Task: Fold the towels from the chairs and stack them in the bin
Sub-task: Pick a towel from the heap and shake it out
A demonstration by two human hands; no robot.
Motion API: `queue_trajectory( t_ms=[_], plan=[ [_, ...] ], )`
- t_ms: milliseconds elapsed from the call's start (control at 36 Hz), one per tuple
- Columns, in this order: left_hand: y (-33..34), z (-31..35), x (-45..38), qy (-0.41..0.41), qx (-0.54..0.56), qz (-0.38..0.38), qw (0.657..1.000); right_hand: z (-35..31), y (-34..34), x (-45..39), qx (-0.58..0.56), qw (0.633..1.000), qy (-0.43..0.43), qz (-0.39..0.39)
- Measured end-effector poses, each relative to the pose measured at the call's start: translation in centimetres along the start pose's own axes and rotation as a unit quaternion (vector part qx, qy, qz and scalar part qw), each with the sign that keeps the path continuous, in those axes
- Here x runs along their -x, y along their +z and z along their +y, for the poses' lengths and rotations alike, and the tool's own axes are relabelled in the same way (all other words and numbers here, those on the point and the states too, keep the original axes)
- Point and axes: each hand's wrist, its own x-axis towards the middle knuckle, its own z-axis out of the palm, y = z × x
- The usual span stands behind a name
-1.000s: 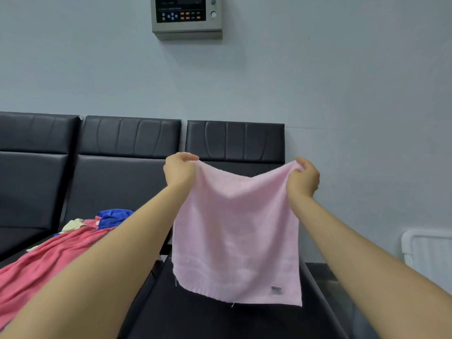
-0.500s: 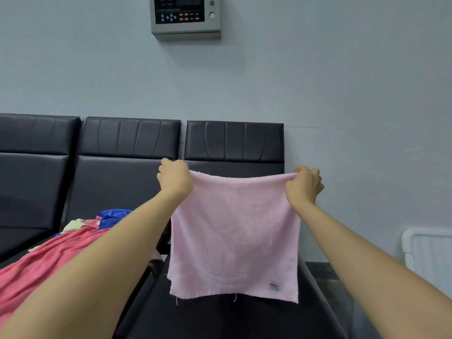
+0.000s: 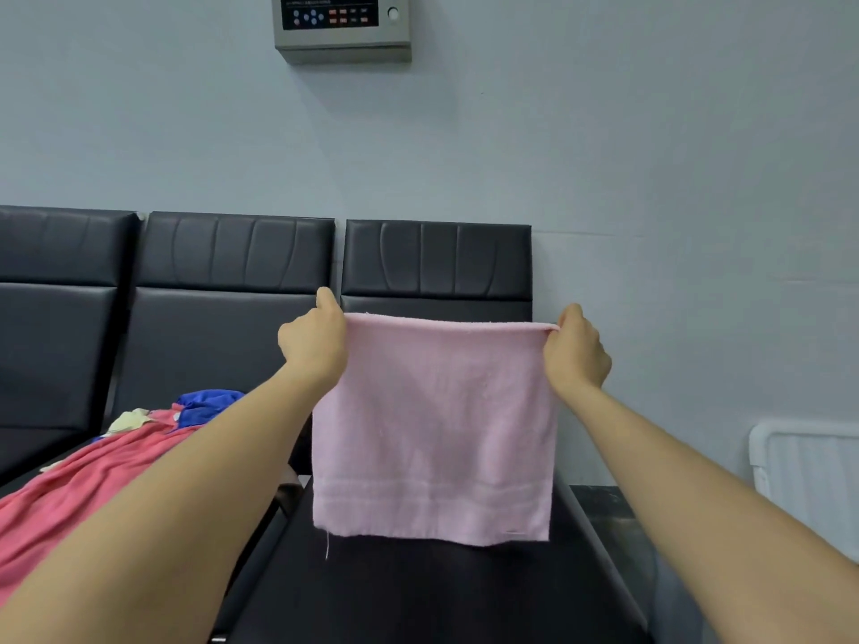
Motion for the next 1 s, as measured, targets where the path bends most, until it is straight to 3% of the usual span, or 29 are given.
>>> queue_trajectory(
  t_ms=[111, 222, 361, 500, 611, 750, 1000],
  plan=[
    [0.6, -0.1, 0.4, -0.009, 0.009, -0.017, 1.000, 0.6, 0.3, 0.3, 0.034, 0.999, 0.003, -0.017],
    [1.6, 0.3, 0.2, -0.071, 0.129, -0.074, 0.986, 0.7, 1.0, 0.8, 0.044, 0.998, 0.016, -0.033],
    [3.1, 0.7, -0.1, -0.151, 0.382, -0.120, 0.904, 1.0, 2.0, 1.3, -0.018, 0.995, 0.080, -0.063],
    [4.9, 1.5, -0.6, -0.190, 0.489, -0.118, 0.843, 2.1, 4.0, 1.1, -0.114, 0.985, 0.120, -0.057],
    [6.2, 2.3, -0.8, -0.197, 0.526, -0.121, 0.818, 2.6, 5.5, 0.8, -0.222, 0.961, 0.159, -0.047],
    [8.5, 3.2, -2.2, -0.183, 0.577, -0.108, 0.789, 2.7, 7.1, 0.0, -0.277, 0.945, 0.172, -0.029],
    [9.7, 3.9, -3.4, -0.123, 0.655, -0.036, 0.745, 2.0, 8.5, -1.6, -0.386, 0.915, 0.113, 0.017]
  ],
)
